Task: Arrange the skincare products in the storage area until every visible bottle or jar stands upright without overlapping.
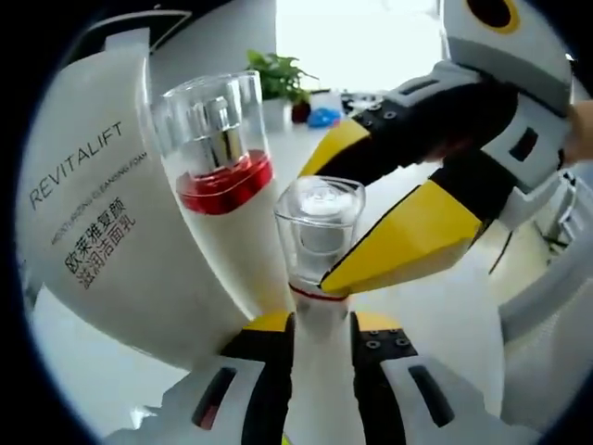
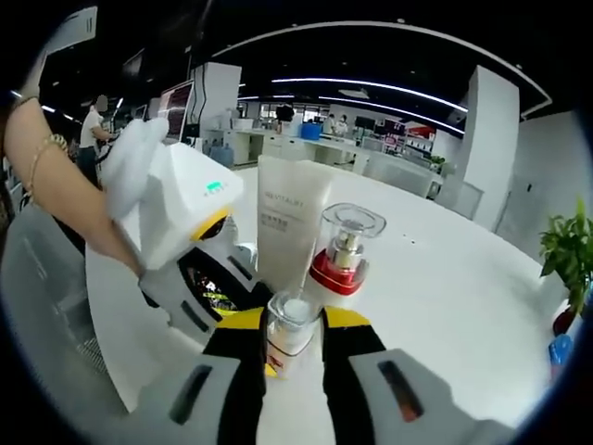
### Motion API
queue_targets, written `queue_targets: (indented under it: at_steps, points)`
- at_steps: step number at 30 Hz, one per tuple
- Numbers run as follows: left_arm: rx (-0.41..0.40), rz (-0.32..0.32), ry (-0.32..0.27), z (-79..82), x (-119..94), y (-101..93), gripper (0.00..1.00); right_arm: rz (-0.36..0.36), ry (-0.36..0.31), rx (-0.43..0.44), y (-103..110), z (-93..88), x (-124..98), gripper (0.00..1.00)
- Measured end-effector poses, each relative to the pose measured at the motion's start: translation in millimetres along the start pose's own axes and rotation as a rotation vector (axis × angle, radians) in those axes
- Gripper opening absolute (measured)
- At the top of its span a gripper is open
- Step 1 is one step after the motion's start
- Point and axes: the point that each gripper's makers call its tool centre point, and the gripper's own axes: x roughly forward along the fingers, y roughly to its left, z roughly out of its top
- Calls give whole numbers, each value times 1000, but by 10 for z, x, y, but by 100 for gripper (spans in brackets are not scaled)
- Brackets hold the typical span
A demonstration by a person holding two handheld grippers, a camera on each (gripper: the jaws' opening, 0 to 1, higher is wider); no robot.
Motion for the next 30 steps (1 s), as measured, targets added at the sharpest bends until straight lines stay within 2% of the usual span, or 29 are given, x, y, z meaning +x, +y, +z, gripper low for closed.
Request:
queue_targets:
  at_steps: [11, 14, 18, 30]
  points:
    - [26, 20, 5, -67, -141, -13, 21, -14, 10, -4, -23, -8, 18, 22]
    - [24, 21, 7, -91, -178, -16, 21, -16, 14, 18, -30, -17, 18, 22]
    - [20, 24, 8, -123, -227, -17, 21, -13, 42, 31, -1, -90, 14, 22]
    - [-10, 45, 5, -204, -408, 3, 24, -34, 47, 79, 19, -133, -54, 32]
